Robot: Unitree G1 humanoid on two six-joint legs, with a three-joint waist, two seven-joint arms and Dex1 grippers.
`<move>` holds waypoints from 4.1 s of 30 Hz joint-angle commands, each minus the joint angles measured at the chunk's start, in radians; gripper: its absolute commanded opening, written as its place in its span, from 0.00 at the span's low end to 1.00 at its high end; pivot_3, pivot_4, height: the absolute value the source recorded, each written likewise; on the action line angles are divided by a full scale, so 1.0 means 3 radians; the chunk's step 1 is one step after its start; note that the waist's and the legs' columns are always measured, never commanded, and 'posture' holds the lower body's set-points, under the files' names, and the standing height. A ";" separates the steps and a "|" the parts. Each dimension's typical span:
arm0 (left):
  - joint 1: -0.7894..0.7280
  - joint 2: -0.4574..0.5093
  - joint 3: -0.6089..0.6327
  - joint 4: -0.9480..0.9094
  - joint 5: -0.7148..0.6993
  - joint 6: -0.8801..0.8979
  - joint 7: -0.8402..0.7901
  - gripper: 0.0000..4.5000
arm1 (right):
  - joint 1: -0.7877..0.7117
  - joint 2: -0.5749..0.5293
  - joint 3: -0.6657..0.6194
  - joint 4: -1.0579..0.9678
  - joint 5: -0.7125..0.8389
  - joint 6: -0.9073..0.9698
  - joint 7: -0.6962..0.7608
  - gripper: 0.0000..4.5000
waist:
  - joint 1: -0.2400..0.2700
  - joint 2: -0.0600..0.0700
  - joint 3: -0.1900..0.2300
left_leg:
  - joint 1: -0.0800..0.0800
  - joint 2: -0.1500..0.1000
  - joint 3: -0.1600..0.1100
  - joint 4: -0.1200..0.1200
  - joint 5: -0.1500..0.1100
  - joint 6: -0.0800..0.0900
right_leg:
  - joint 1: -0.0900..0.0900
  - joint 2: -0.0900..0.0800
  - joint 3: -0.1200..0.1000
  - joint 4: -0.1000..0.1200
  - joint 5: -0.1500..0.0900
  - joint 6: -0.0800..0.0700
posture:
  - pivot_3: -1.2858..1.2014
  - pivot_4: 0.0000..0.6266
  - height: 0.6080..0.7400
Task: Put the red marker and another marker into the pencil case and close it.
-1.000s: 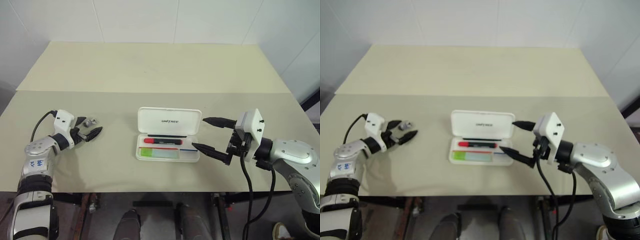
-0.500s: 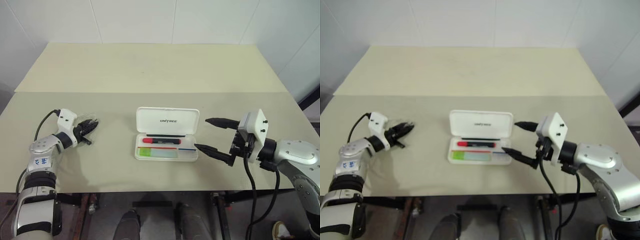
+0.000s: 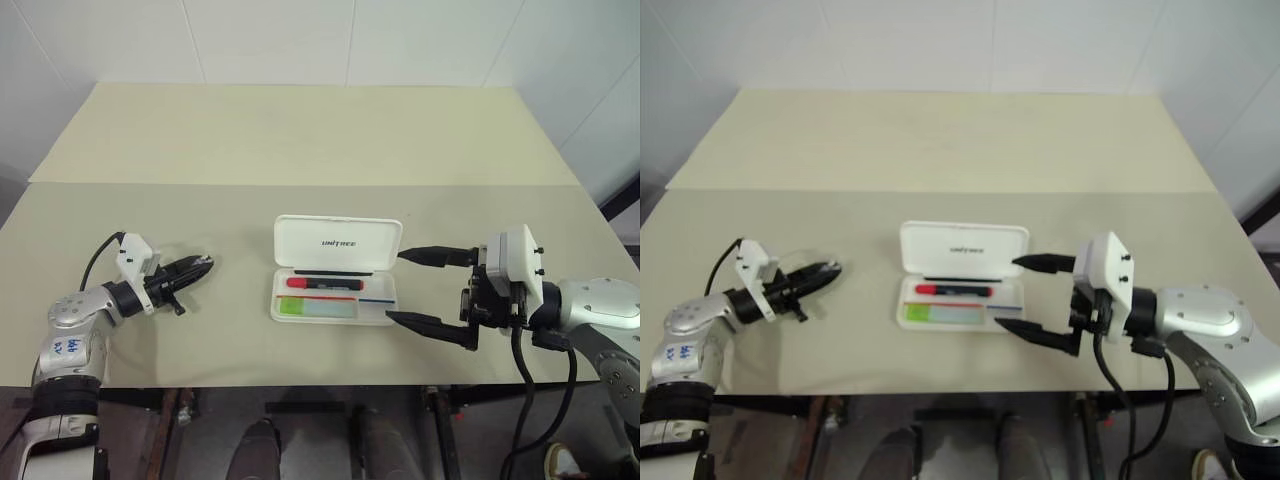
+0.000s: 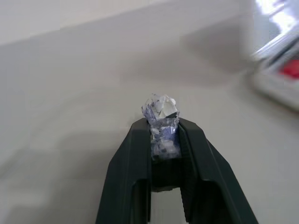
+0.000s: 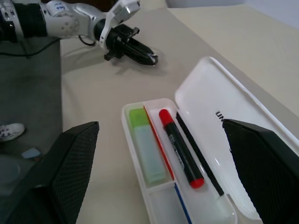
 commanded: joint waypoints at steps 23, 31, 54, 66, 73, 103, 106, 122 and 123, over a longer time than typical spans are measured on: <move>-0.0576 -0.0339 -0.1144 -0.1368 -0.0071 0.0932 -0.0251 0.07 | 0.0913 -0.0131 -0.0869 -0.0169 -0.0217 -0.0148 -0.0181 1.00 | 0.0006 -0.0001 0.0000 | -0.0004 0.0000 0.0000 0.0007 -0.0001 0.0003 | 0.0005 0.0000 0.0001 -0.0019 0.0001 0.0003 | 0.52 0.24 1.00; -0.0843 -0.0769 -0.1645 -0.1144 0.0400 0.0771 -0.0031 0.07 | 0.1019 -0.0098 -0.0941 -0.0349 -0.0149 -0.0060 -0.0394 1.00 | 0.0009 -0.0001 0.0000 | -0.0006 -0.0001 0.0000 0.0019 -0.0001 0.0004 | 0.0013 0.0000 0.0002 -0.0023 0.0003 0.0006 | 0.52 0.24 1.00; -0.1166 -0.1319 -0.2092 -0.0575 0.0977 0.0453 0.0072 0.07 | 0.0852 -0.0079 -0.0766 -0.0474 -0.0044 0.0002 -0.0666 1.00 | 0.0011 -0.0001 0.0000 | -0.0009 -0.0002 0.0000 0.0023 -0.0002 0.0005 | 0.0012 0.0000 0.0002 -0.0025 0.0004 0.0008 | 0.52 0.24 1.00; -0.1246 -0.1466 -0.2081 -0.0362 0.1021 0.0430 0.0073 0.07 | 0.0860 -0.0061 -0.0771 -0.0487 -0.0034 -0.0022 -0.0692 1.00 | 0.0012 -0.0001 0.0000 | -0.0010 -0.0002 0.0000 0.0026 -0.0002 0.0006 | 0.0013 0.0000 0.0002 -0.0024 0.0005 0.0009 | 0.52 0.24 1.00; -0.1285 -0.1567 -0.2082 -0.0293 0.1041 0.0429 0.0081 0.53 | 0.0847 -0.0041 -0.0745 -0.0485 -0.0047 -0.0032 -0.0690 1.00 | 0.0008 -0.0001 0.0000 | -0.0010 -0.0002 0.0000 0.0026 -0.0003 0.0008 | 0.0012 0.0000 0.0002 -0.0024 0.0005 0.0009 | 0.52 0.24 1.00; -0.0334 -0.0360 -0.0650 -0.1357 -0.0075 0.0866 -0.0356 0.91 | 0.0696 0.0043 -0.0503 -0.0218 -0.0191 -0.0208 -0.0551 1.00 | 0.0012 0.0000 0.0000 | -0.0008 -0.0002 0.0000 0.0032 -0.0004 0.0008 | 0.0015 0.0000 0.0003 -0.0019 0.0005 0.0004 | 0.52 0.24 1.00; -0.0202 -0.0239 -0.0348 -0.1286 -0.0150 0.0808 -0.0286 0.91 | 0.0593 0.0043 -0.0412 -0.0128 -0.0217 -0.0247 -0.0497 1.00 | 0.0003 0.0000 0.0000 | -0.0008 -0.0002 0.0000 0.0031 -0.0004 0.0008 | 0.0015 0.0000 0.0003 -0.0023 0.0007 0.0002 | 0.52 0.24 1.00; -0.0454 -0.0382 0.0018 -0.0506 0.0039 0.0436 0.0540 0.01 | 0.0255 0.0068 -0.0205 0.0152 -0.0310 -0.0343 -0.0319 1.00 | 0.0014 0.0000 0.0000 | -0.0008 -0.0001 0.0000 0.0026 -0.0004 0.0008 | 0.0012 0.0000 0.0001 -0.0021 0.0008 0.0005 | 0.52 0.24 1.00; -0.0521 -0.0415 -0.0003 -0.0432 0.0051 0.0417 0.0561 0.01 | 0.0248 0.0070 -0.0215 0.0153 -0.0299 -0.0339 -0.0314 1.00 | 0.0014 0.0000 0.0000 | -0.0008 -0.0001 0.0000 0.0026 -0.0004 0.0008 | 0.0013 0.0000 0.0001 -0.0021 0.0008 0.0005 | 0.52 0.24 1.00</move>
